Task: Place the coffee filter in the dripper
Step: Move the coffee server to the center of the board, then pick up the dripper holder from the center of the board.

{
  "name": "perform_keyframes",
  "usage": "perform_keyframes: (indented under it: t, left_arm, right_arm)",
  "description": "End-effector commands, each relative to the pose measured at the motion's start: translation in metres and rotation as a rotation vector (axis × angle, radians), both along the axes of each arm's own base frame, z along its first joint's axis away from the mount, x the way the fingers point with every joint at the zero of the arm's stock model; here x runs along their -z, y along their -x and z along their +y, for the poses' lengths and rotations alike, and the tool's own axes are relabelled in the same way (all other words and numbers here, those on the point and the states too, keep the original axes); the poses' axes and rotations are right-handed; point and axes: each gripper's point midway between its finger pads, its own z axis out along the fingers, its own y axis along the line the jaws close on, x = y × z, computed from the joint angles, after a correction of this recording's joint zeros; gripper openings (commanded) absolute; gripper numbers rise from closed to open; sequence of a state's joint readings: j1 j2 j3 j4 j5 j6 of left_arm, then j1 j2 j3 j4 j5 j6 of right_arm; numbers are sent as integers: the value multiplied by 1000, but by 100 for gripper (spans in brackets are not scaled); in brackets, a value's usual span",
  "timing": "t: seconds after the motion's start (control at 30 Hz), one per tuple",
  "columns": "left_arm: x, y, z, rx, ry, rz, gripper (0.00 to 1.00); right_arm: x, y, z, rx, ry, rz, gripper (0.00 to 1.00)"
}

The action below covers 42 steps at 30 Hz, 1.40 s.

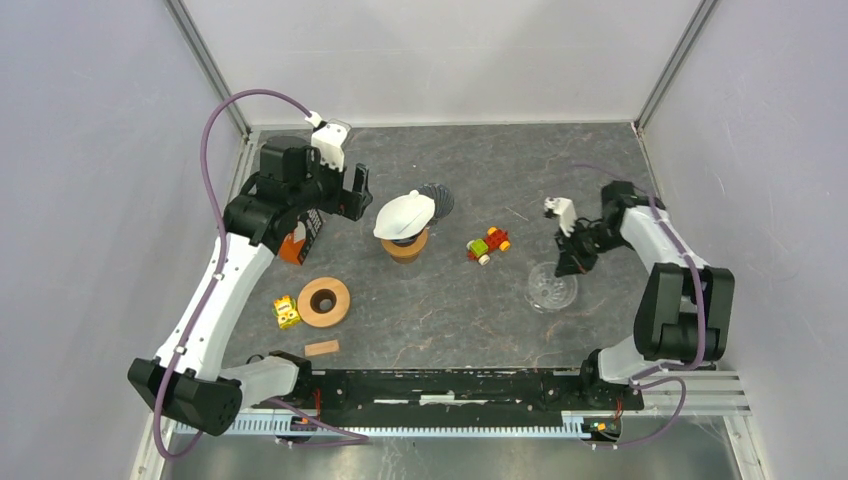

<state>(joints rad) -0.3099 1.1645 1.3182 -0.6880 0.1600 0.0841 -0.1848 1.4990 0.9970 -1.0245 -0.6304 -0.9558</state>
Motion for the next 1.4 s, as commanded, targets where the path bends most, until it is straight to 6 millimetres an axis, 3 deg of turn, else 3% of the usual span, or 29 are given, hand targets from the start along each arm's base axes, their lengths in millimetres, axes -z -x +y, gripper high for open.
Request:
perform_keyframes:
  t: [0.0, 0.13, 0.23, 0.3, 0.37, 0.47, 0.6, 0.73, 0.87, 1.07, 1.23, 1.37]
  left_arm:
    - [-30, -17, -4, 16, -1, -112, 100]
    - [-32, -17, -5, 15, 8, -112, 100]
    - [-33, -17, -4, 11, 9, -118, 100]
    - [-33, -16, -4, 10, 10, -122, 100]
    - [-34, -16, -3, 9, 9, -126, 100]
    - [-37, -18, -3, 9, 10, -133, 100]
    - [-38, -21, -2, -6, 7, -137, 100]
    - [-38, -22, 5, -62, 23, -118, 100]
    - [-34, -16, 12, -79, 54, -61, 100]
    - [14, 12, 59, -73, -17, 165, 95]
    - [70, 50, 103, -56, -195, 315, 92]
    - [117, 72, 120, 7, -332, 375, 91]
  right_arm:
    - [-9, -38, 51, -42, -68, -58, 0]
    - [-7, -40, 92, -133, -94, -22, 4]
    - [-3, -38, 103, -161, -90, -6, 9]
    - [-4, -39, 105, -166, -87, -4, 18]
    - [-11, -44, 105, -161, -77, -22, 37]
    - [-35, -62, 105, -144, -68, -101, 55]
    - [-82, -92, 113, -107, -97, -204, 68]
    - [-121, -135, 124, -34, -108, -344, 72]
    - [-134, -166, 143, 13, -114, -434, 74]
    - [-135, -169, 161, 12, -156, -502, 75]
    - [-126, -157, 156, 4, -143, -514, 76]
    - [-116, -147, 150, -8, -119, -519, 76]
